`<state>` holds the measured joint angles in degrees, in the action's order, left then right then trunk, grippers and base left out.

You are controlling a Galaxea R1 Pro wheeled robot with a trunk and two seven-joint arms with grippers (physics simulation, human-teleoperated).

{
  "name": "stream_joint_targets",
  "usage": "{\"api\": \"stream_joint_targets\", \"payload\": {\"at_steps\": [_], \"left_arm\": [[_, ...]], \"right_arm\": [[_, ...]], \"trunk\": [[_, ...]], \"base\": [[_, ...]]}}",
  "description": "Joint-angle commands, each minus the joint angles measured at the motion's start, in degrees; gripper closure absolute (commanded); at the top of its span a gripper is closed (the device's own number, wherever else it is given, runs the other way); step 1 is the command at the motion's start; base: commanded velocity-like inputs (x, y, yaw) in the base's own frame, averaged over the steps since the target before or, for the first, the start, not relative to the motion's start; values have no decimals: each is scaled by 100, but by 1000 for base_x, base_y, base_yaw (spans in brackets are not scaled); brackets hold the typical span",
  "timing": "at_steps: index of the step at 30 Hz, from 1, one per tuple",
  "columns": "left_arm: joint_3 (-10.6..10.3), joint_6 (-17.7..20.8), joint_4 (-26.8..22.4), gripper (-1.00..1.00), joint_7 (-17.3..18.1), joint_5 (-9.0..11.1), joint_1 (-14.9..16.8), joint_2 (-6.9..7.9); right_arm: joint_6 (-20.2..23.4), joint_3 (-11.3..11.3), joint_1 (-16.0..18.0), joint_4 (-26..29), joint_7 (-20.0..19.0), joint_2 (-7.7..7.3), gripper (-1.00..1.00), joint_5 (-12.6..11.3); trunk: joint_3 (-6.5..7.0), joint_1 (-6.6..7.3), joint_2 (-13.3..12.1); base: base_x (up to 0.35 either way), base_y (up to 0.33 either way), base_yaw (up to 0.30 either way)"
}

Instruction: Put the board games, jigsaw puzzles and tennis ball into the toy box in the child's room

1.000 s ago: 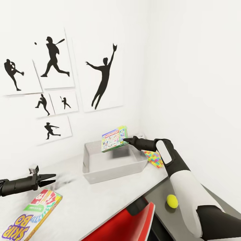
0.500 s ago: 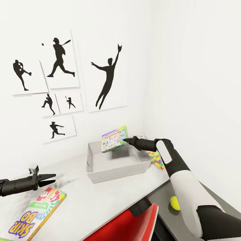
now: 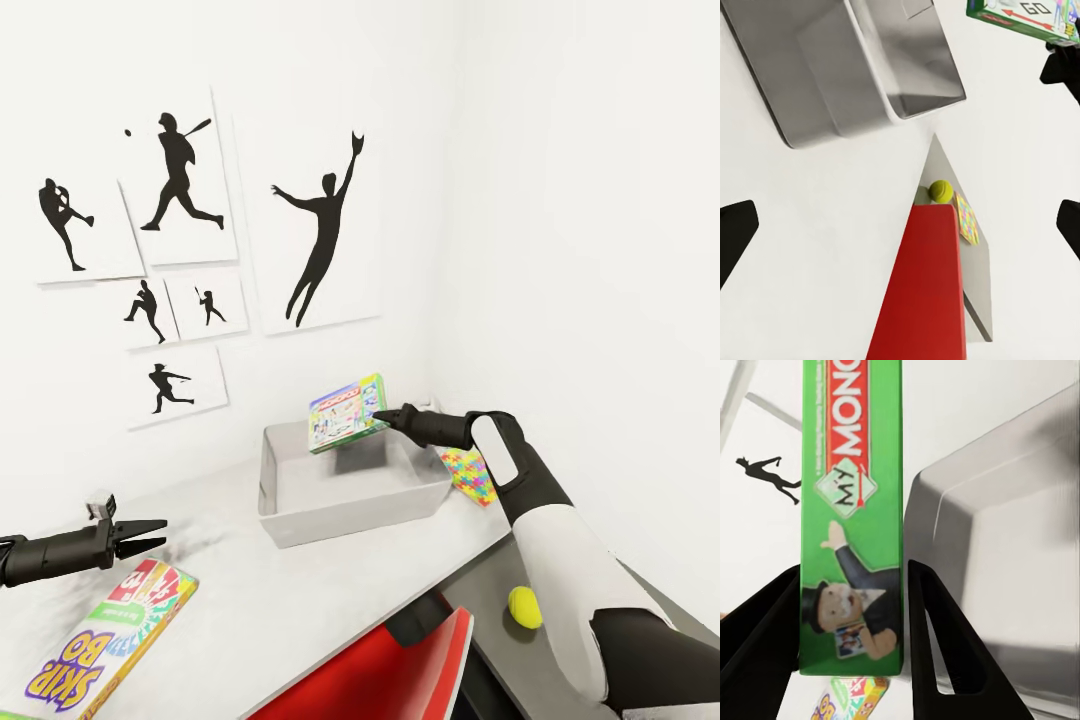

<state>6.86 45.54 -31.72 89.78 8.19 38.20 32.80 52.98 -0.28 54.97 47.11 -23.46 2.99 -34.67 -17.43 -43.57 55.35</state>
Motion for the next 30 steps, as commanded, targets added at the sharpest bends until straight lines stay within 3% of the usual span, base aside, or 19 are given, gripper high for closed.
{"api": "stream_joint_targets", "payload": {"at_steps": [1,5,12,14,30], "left_arm": [[-1,61,0,-100,22,-1,4,1],[-1,61,0,-100,22,-1,4,0],[-1,61,0,-100,22,-1,4,-1],[-1,61,0,-100,22,-1,4,0],[-5,61,0,-100,22,15,4,-4]], "right_arm": [[36,-10,28,-1,-28,-24,100,13],[260,-46,247,-29,-26,-223,100,-1],[551,-58,558,-117,-21,-346,100,3],[594,-71,604,-232,-26,-446,100,0],[619,-74,620,-315,-25,-505,100,-4]], "trunk": [[-8,-1,5],[-8,-1,5],[-8,-1,5],[-8,-1,5],[-21,-1,5]], "base": [[0,0,0],[0,0,0],[0,0,0],[0,0,0],[0,0,0]]}}
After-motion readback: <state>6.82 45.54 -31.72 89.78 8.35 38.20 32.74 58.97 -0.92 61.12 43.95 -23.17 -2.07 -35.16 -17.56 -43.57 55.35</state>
